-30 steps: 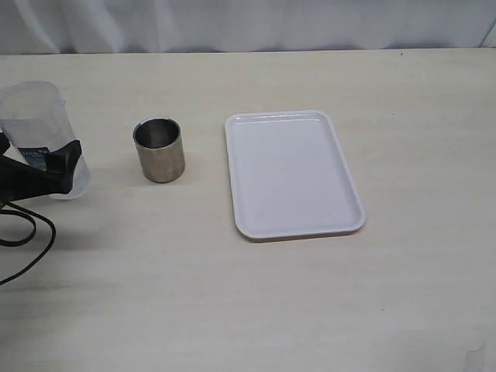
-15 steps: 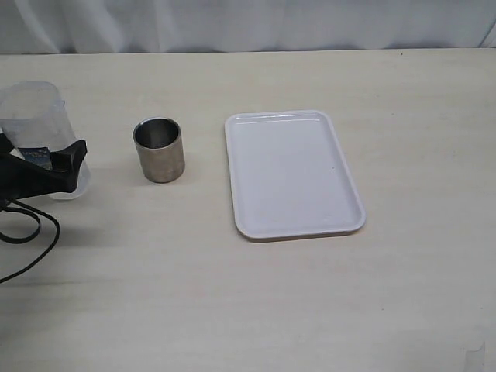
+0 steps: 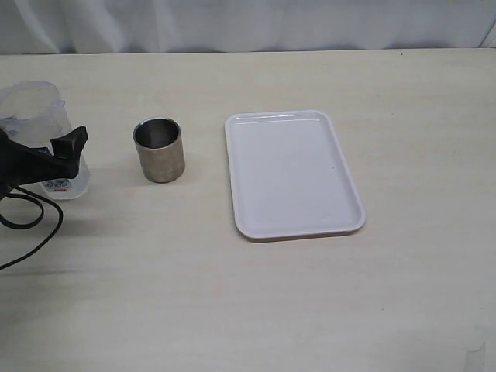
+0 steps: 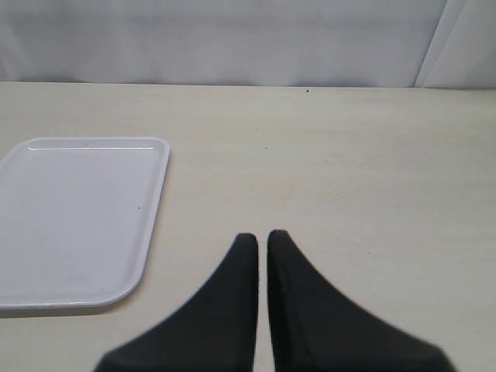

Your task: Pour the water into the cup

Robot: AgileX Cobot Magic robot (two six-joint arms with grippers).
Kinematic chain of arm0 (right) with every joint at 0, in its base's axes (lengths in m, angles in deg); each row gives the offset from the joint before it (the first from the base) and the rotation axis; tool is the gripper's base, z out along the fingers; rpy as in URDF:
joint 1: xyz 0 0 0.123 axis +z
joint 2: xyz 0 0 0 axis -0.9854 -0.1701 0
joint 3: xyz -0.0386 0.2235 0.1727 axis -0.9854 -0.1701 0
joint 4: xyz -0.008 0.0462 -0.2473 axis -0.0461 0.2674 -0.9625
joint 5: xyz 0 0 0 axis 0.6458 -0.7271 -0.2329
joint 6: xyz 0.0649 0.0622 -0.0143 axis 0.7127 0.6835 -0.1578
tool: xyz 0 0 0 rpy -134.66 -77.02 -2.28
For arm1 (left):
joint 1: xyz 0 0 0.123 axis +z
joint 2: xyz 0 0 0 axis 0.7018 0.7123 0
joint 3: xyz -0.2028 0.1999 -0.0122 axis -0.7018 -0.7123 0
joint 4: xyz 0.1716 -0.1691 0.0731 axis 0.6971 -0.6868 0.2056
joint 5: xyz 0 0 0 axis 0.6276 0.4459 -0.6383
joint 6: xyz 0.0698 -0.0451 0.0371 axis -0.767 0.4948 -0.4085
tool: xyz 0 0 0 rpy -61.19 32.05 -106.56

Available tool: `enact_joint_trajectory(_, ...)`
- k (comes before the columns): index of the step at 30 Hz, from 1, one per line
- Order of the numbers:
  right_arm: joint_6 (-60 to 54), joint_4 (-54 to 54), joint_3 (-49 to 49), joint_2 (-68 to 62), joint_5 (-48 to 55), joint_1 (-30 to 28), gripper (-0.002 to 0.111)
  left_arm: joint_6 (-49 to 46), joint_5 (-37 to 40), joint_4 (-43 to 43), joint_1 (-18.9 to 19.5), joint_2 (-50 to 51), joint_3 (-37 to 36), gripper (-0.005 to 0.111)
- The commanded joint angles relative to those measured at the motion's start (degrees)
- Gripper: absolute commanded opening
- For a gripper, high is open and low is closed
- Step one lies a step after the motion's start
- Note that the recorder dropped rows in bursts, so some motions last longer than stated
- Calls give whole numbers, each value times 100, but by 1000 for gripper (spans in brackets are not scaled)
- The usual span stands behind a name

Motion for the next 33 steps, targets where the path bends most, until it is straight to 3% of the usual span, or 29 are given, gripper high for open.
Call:
enact_joint_trajectory(1, 26, -19, -16, 29, -30, -22, 4, 13, -85, -5, -8, 34, 23, 105)
enact_joint_trajectory(33, 26, -49, -16, 29, -30, -22, 4, 13, -169, 138, -8, 34, 23, 105)
